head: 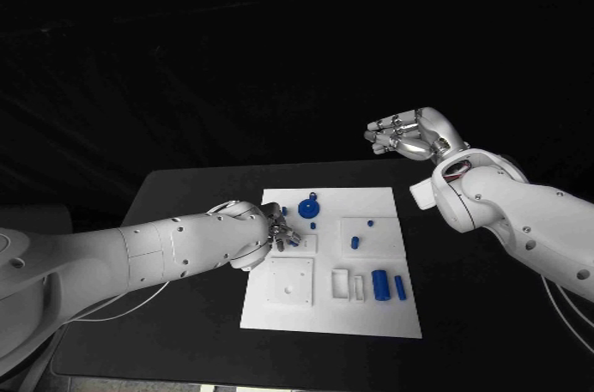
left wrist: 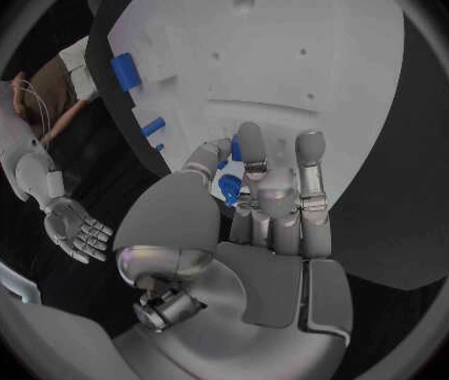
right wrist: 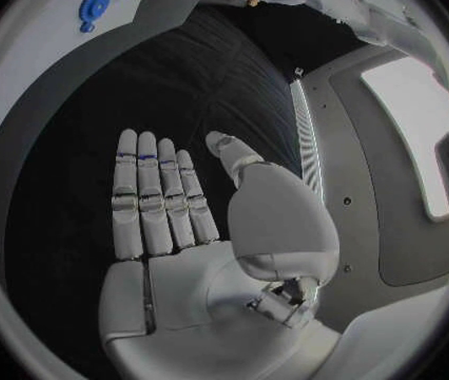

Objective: Assemble the parts on the task board

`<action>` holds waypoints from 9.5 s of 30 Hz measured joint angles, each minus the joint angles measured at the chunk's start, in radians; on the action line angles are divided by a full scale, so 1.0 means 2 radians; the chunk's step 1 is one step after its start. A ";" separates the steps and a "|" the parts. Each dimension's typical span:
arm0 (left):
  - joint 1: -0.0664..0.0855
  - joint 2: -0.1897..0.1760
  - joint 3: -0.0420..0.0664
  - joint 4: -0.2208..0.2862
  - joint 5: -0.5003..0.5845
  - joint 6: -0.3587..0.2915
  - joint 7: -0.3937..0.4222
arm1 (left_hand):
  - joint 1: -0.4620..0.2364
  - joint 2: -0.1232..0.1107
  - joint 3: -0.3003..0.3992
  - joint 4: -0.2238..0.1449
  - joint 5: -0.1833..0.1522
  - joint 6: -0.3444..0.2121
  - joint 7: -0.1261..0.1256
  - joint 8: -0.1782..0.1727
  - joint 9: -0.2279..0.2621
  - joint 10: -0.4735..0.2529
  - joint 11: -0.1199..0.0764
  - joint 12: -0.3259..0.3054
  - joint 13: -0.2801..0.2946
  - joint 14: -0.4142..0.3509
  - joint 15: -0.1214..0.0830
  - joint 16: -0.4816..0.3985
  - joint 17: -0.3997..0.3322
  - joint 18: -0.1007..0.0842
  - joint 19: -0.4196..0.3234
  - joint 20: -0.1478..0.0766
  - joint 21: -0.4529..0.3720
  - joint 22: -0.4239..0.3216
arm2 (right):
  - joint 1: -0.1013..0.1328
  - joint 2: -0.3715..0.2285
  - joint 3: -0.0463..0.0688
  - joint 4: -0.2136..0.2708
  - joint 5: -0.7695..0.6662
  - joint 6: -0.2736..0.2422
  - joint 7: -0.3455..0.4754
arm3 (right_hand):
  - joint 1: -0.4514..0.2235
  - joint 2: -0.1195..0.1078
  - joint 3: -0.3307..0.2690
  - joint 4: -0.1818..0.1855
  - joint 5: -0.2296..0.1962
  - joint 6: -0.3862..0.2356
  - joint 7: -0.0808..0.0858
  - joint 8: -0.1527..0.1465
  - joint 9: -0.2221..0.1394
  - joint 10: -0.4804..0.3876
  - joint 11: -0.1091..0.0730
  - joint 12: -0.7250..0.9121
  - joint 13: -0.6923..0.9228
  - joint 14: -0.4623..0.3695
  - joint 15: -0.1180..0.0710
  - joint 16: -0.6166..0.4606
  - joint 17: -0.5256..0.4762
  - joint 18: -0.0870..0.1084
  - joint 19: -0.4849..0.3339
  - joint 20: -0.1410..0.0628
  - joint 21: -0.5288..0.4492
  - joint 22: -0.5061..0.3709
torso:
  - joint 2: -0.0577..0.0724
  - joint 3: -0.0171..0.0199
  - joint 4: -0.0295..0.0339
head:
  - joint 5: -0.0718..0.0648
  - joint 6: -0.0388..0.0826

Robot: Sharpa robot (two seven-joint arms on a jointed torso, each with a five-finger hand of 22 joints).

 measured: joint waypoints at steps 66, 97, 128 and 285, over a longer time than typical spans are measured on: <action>0.000 0.017 0.002 -0.028 -0.002 0.038 -0.008 | 0.000 0.000 -0.001 -0.001 -0.005 0.002 0.000 0.003 0.001 0.003 -0.001 0.000 0.000 0.000 0.000 0.000 -0.009 0.000 0.000 0.000 0.002 0.000 | 0.000 0.006 0.000 -0.004 0.000 0.007 -0.002 | 0.000 0.000 0.000 -0.003 0.000 0.000 0.000 0.000 0.000 0.000 0.000 0.000 0.000 -0.002 0.002 0.000 0.000 0.000 -0.002 0.002 0.000 0.000 | 0.000 0.0002 -0.0003 | -0.002 -0.002; 0.002 0.033 0.003 -0.052 0.001 0.072 -0.010 | -0.014 0.014 -0.001 -0.001 -0.013 0.005 0.001 0.000 0.016 0.005 -0.001 0.005 0.005 0.000 0.000 0.003 -0.008 0.000 0.000 0.000 0.002 0.000 | -0.001 0.008 0.000 -0.007 -0.001 0.012 -0.004 | 0.000 0.000 0.003 -0.006 0.000 0.000 0.000 0.000 0.000 -0.004 0.000 0.000 0.000 -0.003 0.003 0.000 0.000 0.000 -0.002 0.002 0.000 0.000 | 0.000 0.0009 -0.0003 | -0.004 -0.003; 0.003 0.040 0.004 -0.064 0.005 0.083 -0.008 | 0.005 -0.005 0.000 0.014 -0.138 0.018 -0.005 0.005 0.021 0.011 0.002 0.013 0.015 0.000 0.000 0.010 -0.018 0.000 0.000 0.004 -0.012 0.000 | -0.003 0.007 0.000 -0.007 -0.001 0.017 -0.005 | 0.000 0.000 0.003 -0.006 0.000 0.000 0.000 0.000 0.000 -0.005 0.002 0.000 0.000 -0.005 0.002 0.000 0.000 0.000 -0.004 0.004 0.000 0.000 | 0.000 0.0000 0.0003 | -0.007 -0.001; 0.038 0.096 0.024 -0.330 0.045 0.247 0.095 | -0.023 -0.047 -0.073 0.130 -0.260 -0.070 -0.022 0.080 0.058 0.000 0.002 -0.066 0.014 -0.026 0.001 -0.025 -0.082 0.000 -0.001 0.006 -0.046 0.000 | -0.009 0.010 0.000 -0.001 -0.001 0.011 -0.011 | 0.002 0.002 -0.035 0.011 0.017 -0.020 0.009 0.000 0.000 -0.022 0.008 0.000 0.000 -0.022 0.012 0.000 0.000 0.004 -0.019 0.012 0.000 0.000 | 0.030 0.0198 -0.0273 | 0.000 0.027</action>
